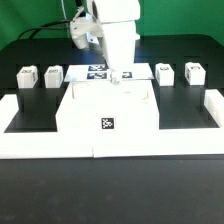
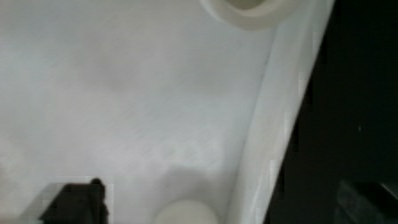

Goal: Assemble square table

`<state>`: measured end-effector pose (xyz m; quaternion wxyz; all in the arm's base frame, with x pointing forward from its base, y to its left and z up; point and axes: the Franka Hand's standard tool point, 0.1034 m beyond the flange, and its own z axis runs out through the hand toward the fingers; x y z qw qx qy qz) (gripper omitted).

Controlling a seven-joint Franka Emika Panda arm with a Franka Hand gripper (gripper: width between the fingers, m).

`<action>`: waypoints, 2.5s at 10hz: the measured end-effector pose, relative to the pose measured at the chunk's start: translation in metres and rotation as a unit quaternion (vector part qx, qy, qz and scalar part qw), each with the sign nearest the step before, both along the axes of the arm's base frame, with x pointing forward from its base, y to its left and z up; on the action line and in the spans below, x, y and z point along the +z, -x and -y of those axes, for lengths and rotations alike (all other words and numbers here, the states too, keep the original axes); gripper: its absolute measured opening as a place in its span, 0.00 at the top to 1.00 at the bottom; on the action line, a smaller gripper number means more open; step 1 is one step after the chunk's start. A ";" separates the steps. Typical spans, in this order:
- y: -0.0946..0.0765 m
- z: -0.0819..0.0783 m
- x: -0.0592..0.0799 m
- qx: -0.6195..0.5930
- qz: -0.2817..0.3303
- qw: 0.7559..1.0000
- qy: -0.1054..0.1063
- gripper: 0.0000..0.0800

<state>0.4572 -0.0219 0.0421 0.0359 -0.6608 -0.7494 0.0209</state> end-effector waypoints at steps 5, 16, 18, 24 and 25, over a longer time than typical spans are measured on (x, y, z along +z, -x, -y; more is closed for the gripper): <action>0.020 0.011 -0.034 -0.043 -0.018 0.999 -0.005 0.19; 0.017 0.013 -0.033 -0.045 -0.011 0.999 -0.004 0.92; 0.016 0.011 -0.032 -0.052 -0.011 0.999 -0.004 0.92; -0.035 -0.057 -0.034 -0.084 0.008 0.996 -0.013 0.92; -0.035 -0.063 -0.035 -0.085 0.000 0.996 -0.011 0.92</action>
Offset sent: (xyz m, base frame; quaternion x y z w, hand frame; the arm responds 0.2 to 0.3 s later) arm -0.0009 0.0004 -0.0151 -0.0044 0.0593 0.0975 0.9935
